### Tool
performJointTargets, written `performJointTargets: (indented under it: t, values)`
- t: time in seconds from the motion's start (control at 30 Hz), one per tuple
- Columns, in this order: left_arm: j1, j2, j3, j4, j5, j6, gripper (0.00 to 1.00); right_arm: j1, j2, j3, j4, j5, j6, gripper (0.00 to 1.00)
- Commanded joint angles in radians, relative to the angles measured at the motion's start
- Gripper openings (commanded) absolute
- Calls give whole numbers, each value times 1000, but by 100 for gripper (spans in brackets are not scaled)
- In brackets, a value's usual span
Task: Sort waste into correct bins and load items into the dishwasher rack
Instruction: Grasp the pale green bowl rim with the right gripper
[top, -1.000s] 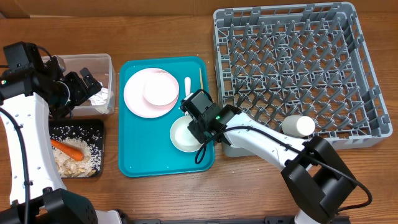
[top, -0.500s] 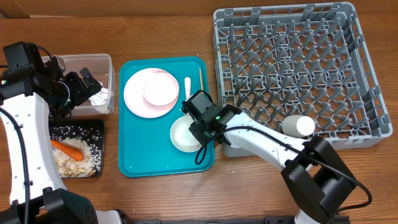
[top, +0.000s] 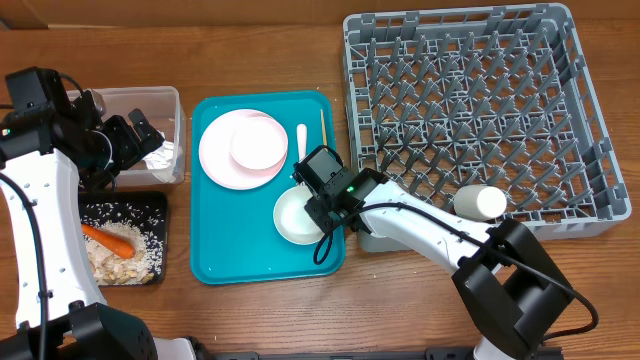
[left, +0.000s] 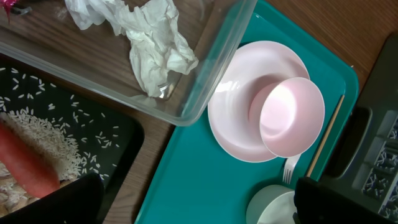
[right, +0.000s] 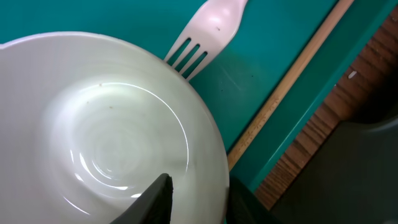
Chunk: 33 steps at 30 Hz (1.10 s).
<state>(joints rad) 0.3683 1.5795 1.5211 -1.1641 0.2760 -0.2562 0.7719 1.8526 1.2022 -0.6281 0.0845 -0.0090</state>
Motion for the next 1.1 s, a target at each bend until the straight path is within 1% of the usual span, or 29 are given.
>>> performJointTargets:
  t: [0.0,0.73,0.83,1.07]
  values:
    - [3,-23,17,-2,5,-6,100,-8,11,-5,10,-4,9,29]
    - [3,-23,17,-3,5,-6,100,-8,26,-5,14,-5,9,27]
    - [3,-23,17,-2,5,-6,100,-8,26,-5,15,-4,9,24]
    - [3,-23,17,-2,5,-6,100,-8,26,-3,14,-8,9,11]
